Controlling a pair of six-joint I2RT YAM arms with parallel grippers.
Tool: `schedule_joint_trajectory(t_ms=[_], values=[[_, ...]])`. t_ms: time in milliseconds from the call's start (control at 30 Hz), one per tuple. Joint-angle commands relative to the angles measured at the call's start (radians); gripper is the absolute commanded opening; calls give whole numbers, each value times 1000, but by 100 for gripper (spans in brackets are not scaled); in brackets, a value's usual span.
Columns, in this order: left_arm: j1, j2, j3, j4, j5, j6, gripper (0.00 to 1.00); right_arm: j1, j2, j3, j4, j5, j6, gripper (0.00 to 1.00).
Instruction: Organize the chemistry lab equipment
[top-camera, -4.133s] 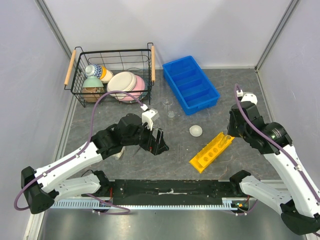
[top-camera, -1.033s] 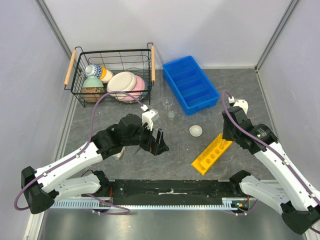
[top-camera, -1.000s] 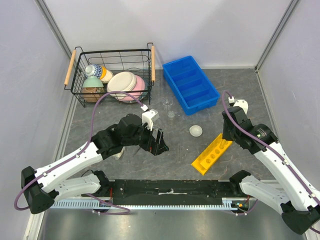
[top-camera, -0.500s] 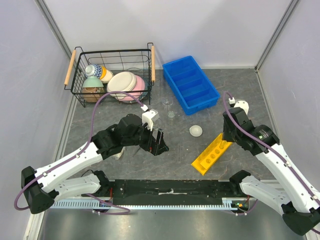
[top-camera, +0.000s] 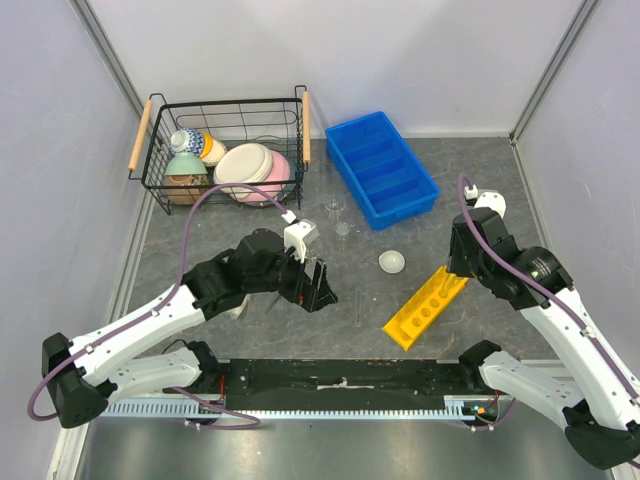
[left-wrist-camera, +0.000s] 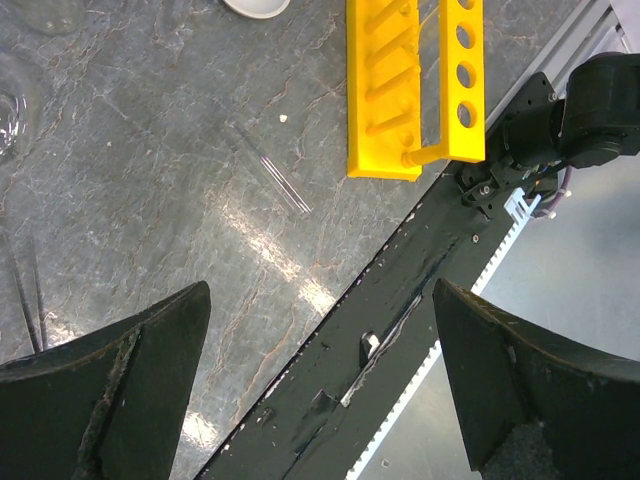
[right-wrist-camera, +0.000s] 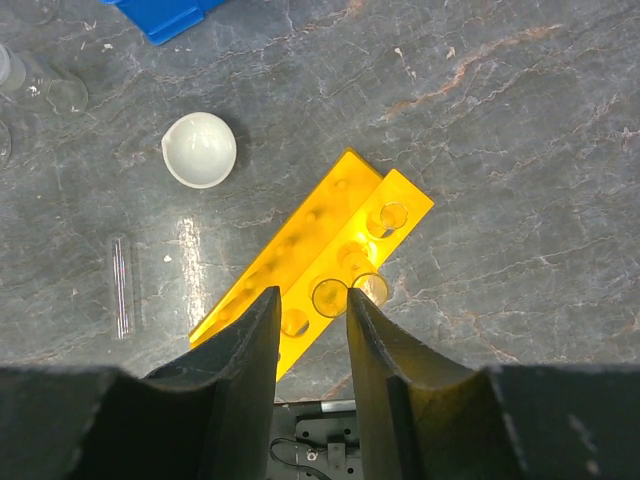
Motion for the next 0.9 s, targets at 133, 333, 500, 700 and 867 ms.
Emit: schedule_joint_trajectory(t_ms=[133, 333, 500, 700, 867], values=[[-5, -23, -3, 34, 21, 6, 98, 9, 2, 23, -9, -17, 2, 40], [-5, -17, -1, 36, 22, 6, 98, 12, 10, -8, 11, -25, 7, 40], [-5, -20, 0, 34, 22, 6, 98, 15, 19, -20, 16, -24, 10, 40], [-5, -26, -4, 34, 24, 5, 98, 20, 24, -45, 27, -24, 17, 40], [-4, -28, -6, 36, 24, 6, 98, 23, 24, -57, 33, -22, 27, 41]])
